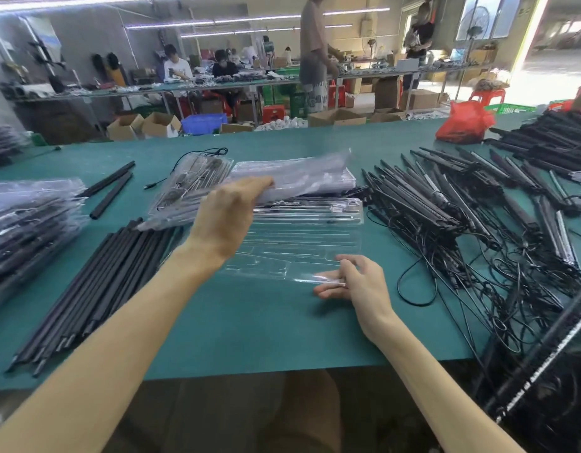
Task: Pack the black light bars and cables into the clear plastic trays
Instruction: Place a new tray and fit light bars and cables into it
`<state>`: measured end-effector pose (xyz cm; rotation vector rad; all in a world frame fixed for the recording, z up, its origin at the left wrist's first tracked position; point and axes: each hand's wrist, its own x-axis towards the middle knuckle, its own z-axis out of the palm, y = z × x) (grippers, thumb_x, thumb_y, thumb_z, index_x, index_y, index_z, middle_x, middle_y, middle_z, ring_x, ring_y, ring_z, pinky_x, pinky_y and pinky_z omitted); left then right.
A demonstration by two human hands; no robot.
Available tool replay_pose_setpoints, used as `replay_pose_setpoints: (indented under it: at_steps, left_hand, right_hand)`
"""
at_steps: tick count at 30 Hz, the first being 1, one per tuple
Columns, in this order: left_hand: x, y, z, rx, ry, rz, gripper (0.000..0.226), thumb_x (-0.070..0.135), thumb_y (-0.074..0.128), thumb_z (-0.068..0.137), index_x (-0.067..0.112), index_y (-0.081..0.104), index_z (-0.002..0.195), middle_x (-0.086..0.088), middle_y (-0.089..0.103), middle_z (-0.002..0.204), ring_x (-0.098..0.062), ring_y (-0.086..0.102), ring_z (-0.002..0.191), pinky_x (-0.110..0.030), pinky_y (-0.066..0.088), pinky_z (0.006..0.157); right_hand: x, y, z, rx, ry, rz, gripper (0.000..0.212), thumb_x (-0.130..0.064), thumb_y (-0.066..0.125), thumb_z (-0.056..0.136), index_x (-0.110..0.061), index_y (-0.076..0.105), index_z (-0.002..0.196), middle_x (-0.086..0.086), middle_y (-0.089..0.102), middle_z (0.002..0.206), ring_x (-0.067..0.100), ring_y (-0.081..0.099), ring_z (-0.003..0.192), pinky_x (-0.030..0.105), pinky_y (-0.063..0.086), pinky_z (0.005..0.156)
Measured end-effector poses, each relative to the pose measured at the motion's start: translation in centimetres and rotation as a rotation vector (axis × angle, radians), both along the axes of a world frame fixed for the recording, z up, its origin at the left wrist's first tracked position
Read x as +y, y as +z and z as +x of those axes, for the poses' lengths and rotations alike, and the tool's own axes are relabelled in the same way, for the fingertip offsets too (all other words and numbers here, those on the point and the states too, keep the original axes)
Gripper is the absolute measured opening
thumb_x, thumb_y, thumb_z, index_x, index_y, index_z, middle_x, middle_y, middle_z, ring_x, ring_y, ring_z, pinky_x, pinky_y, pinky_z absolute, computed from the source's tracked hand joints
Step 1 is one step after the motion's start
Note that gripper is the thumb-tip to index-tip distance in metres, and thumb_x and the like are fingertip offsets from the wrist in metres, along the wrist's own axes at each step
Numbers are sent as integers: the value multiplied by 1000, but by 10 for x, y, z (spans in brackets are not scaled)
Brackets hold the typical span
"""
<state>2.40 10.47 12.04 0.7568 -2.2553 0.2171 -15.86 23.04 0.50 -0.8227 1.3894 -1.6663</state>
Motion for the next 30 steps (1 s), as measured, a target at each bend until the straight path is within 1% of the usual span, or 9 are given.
replay_pose_setpoints:
  at_steps: [2,4,6,8,10,14,18,26,30]
  left_hand:
    - [3,-7,4,-48,12,-24,38,-7,56,94,11,67,126,-6,72,122,-33,71,100,-48,59,77]
    - [5,-15,8,-58,30,-51,44,-13,55,89,10,66,125,-7,72,121,-35,70,99,-46,58,74]
    - [5,-23,12,-45,47,-77,53,-20,55,84,6,63,130,-9,69,126,-35,69,103,-50,60,79]
    - [5,-31,16,-33,49,-128,61,-25,54,81,1,60,136,-13,65,133,-35,67,113,-49,58,90]
    - [7,-39,20,-51,32,-184,66,-26,49,79,-1,55,140,-15,60,139,-34,61,124,-52,52,101]
    - [14,-55,28,-93,-6,-252,69,-20,36,82,2,49,146,-10,49,151,-29,50,138,-56,42,110]
    - [22,-73,37,-65,-32,-294,74,-24,44,80,6,48,147,-4,48,153,-22,47,141,-54,41,110]
    - [29,-83,51,25,-39,-322,70,-28,44,83,6,52,144,-5,52,149,-22,48,139,-55,42,106]
    - [31,-83,50,65,-41,-323,66,-25,43,87,6,52,144,-4,52,149,-21,47,140,-55,41,108]
  right_hand:
    - [2,1,1,-7,-13,-33,14,-9,39,104,-9,53,103,12,73,71,39,74,68,32,61,61]
    - [5,3,1,-24,-28,-82,17,-16,44,106,-8,48,92,8,63,68,41,73,67,31,60,59]
    - [6,3,1,-43,-12,-134,17,-17,42,108,-2,50,104,13,72,80,40,73,69,30,59,60]
    - [7,3,0,-61,-5,-179,20,-18,40,110,-6,53,119,20,75,92,39,73,71,30,59,61]
    - [6,3,-1,-61,-18,-218,23,-20,40,110,-8,53,123,21,75,96,38,73,73,31,60,64]
    - [4,2,0,-43,-17,-266,27,-28,45,107,-12,55,127,19,75,98,41,73,76,32,61,67]
    - [5,0,-1,-46,-29,-289,30,-32,47,106,-16,57,129,16,75,100,35,74,74,29,60,68]
    - [8,3,1,-1,25,-305,31,-33,47,106,-19,58,131,18,74,105,43,73,81,33,61,73]
    - [7,3,1,22,12,-307,31,-33,47,106,-19,58,132,16,74,107,42,73,82,31,60,73]
